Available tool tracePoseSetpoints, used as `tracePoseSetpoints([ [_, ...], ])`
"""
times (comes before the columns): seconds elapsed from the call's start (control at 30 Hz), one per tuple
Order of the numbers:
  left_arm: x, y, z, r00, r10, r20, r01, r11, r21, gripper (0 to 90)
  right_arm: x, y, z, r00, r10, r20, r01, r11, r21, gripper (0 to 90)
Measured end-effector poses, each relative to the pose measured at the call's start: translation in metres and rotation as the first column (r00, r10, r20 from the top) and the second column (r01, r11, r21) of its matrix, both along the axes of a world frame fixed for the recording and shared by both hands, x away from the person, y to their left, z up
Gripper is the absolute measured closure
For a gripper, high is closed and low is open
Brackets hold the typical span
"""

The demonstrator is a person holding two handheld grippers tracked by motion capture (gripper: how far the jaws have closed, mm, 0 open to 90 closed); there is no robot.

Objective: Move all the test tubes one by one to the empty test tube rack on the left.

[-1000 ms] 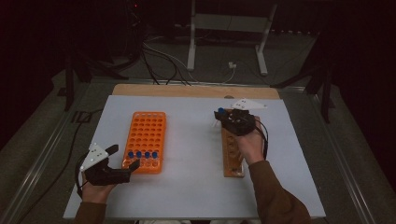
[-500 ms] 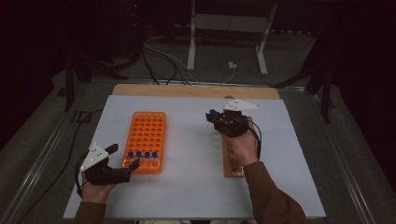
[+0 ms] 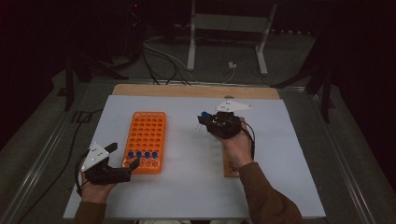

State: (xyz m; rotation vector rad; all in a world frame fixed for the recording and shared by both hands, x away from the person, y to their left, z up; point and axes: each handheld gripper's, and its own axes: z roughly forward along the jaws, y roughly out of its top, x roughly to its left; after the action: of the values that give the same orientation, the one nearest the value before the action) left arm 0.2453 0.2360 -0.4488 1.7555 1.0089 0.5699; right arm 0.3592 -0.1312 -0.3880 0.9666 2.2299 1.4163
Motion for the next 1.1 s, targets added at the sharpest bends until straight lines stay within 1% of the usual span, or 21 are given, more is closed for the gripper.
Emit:
tracePoseSetpoints([
  [0.07,0.0,-0.002,0.002,1.0,-0.005,0.001,0.005,0.9999,0.01,0.8,-0.001,0.004,0.001,1.0,0.009,-0.003,-0.009,1.0,-0.003,76.9],
  [0.2,0.002,-0.005,0.006,0.9999,-0.009,0.007,0.009,0.9998,0.017,1.1,-0.002,0.012,0.003,0.9996,0.029,-0.003,-0.029,1.0,-0.003,76.9],
  [0.33,0.005,-0.01,0.012,0.9995,-0.025,0.018,0.024,0.9992,0.03,1.1,-0.002,0.022,0.006,0.9987,0.051,-0.005,-0.051,0.999,-0.004,77.0],
  [0.6,0.012,-0.027,0.02,0.9977,-0.06,0.031,0.059,0.9973,0.045,1.4,-0.005,0.045,0.012,0.9944,0.104,-0.018,-0.104,0.995,0.006,76.9],
  [0.73,0.017,-0.038,0.026,0.996,-0.078,0.043,0.076,0.9955,0.057,3.8,-0.009,0.059,0.016,0.9902,0.138,-0.017,-0.138,0.99,0.002,76.9],
  [0.8,0.019,-0.044,0.029,0.9948,-0.091,0.047,0.088,0.9944,0.059,6.3,-0.012,0.066,0.018,0.9878,0.155,-0.016,-0.155,0.988,0.001,76.9],
  [0.87,0.021,-0.05,0.031,0.9943,-0.095,0.049,0.091,0.9931,0.074,8.7,-0.014,0.073,0.02,0.9847,0.173,-0.019,-0.173,0.985,0.005,76.8],
  [0.93,0.024,-0.054,0.033,0.9928,-0.107,0.055,0.103,0.992,0.073,16.2,-0.017,0.079,0.02,0.9814,0.191,-0.018,-0.191,0.982,0.006,76.8],
  [0.97,0.025,-0.056,0.034,0.9926,-0.109,0.054,0.105,0.9917,0.074,17.9,-0.019,0.081,0.02,0.9793,0.201,-0.02,-0.201,0.98,0.004,76.8],
  [1.0,0.026,-0.058,0.034,0.9923,-0.111,0.055,0.106,0.9911,0.08,21.0,-0.02,0.083,0.02,0.9777,0.209,-0.02,-0.209,0.978,0.001,76.8],
  [1.1,0.028,-0.064,0.035,0.9904,-0.126,0.058,0.121,0.9894,0.081,30.5,-0.024,0.089,0.019,0.9735,0.227,-0.027,-0.227,0.974,0.001,76.8],
])
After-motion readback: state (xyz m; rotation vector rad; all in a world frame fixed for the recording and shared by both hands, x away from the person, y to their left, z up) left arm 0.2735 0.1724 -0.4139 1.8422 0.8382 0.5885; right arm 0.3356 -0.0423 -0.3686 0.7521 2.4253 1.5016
